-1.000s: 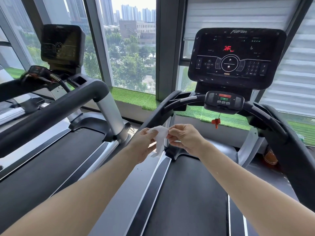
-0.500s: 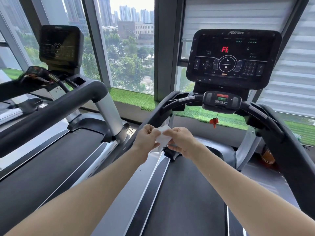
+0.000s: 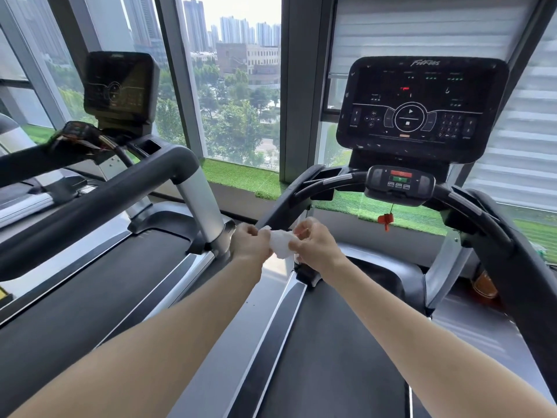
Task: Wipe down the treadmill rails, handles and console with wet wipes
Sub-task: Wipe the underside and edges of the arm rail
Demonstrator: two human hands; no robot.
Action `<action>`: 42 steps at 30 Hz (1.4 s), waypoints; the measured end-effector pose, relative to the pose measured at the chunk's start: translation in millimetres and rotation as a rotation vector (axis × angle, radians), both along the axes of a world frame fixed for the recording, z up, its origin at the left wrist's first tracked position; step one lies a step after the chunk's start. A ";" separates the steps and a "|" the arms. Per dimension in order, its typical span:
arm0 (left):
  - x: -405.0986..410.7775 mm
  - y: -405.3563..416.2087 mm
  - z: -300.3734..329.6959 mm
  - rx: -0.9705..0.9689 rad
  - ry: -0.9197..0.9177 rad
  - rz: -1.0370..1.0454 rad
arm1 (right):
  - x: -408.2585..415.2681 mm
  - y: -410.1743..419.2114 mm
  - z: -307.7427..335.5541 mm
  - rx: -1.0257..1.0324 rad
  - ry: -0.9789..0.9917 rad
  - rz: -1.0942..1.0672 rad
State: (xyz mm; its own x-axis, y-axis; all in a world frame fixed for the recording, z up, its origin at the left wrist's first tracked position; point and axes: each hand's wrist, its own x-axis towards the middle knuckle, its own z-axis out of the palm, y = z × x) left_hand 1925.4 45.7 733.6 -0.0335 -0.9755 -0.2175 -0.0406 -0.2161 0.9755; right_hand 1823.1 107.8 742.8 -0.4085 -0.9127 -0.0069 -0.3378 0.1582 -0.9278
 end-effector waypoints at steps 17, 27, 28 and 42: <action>12.1 3.3 -19.9 -0.370 -0.714 -0.293 | -22.0 -3.9 -3.1 -0.066 -0.807 -0.570; 8.3 7.1 -9.6 0.432 0.554 -0.113 | -28.3 16.9 -12.5 0.018 -0.519 -0.057; 8.4 8.2 -7.4 0.446 0.596 -0.121 | -27.2 17.7 -17.0 0.075 -0.393 -0.064; 12.1 30.1 0.8 0.212 0.317 -0.812 | -38.2 14.7 -6.9 0.045 -0.938 -0.678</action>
